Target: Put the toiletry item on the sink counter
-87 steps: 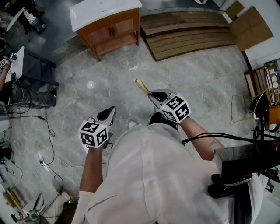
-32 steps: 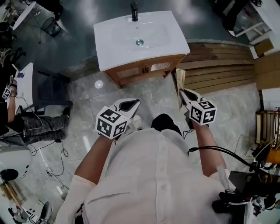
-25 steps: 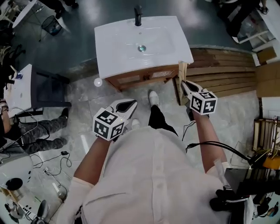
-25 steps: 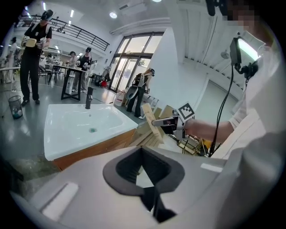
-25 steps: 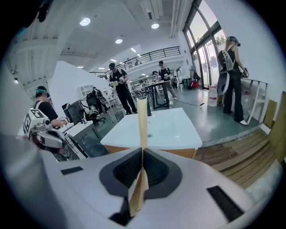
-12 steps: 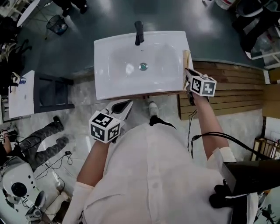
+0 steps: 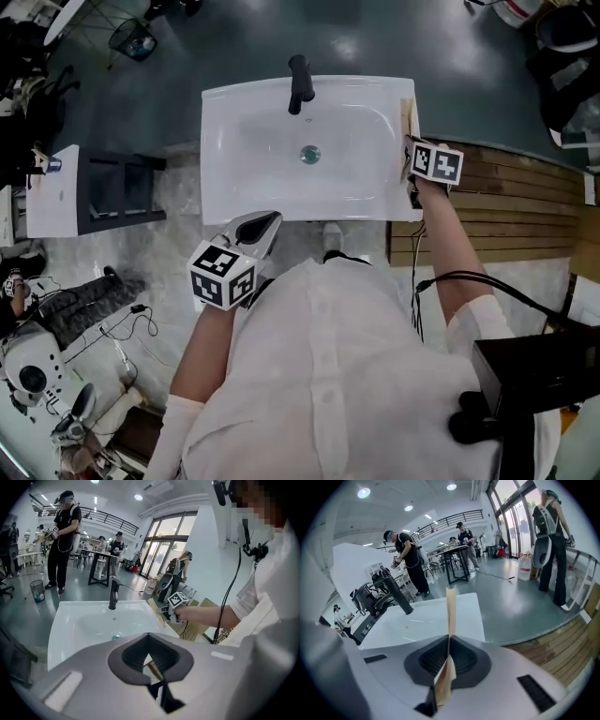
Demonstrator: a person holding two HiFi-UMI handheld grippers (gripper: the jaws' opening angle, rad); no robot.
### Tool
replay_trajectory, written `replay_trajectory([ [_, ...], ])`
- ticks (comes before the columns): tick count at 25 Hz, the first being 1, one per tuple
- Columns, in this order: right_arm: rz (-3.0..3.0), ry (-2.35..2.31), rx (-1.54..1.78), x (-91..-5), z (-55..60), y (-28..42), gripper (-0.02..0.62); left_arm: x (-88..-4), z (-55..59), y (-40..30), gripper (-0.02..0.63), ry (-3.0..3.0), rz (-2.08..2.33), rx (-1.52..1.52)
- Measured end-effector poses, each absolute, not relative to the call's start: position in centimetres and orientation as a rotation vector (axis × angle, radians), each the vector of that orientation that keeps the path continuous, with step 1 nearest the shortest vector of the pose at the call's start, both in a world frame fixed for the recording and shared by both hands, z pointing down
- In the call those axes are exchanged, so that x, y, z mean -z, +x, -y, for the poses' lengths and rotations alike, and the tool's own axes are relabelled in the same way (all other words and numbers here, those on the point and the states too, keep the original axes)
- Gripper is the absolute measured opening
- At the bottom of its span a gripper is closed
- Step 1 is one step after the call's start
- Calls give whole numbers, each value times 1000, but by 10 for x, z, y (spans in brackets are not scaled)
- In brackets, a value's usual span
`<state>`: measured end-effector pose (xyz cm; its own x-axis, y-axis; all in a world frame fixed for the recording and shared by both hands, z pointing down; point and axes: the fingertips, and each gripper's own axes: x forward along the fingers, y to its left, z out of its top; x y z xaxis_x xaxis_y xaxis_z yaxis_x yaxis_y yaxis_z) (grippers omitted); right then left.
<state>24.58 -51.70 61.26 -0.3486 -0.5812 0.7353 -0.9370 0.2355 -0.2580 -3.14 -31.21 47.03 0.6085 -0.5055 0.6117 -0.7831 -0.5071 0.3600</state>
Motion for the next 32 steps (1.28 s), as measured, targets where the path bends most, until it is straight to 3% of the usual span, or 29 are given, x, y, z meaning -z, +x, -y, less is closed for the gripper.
replay_trajectory([
  [12,2000,1395,-1032,-646,541,258,15,-484,332,-30,6,2146,1055,-596],
  [14,2008,1398,-1024,-645,541,258,48,-485,333,-29,6,2146,1051,-596],
  [16,2011,1407,-1020,-645,542,259,123,-485,335,-27,6,2148,1048,-594],
  [32,2049,1383,-1022,-641,520,265,161,-483,330,-12,6,2185,995,-615],
])
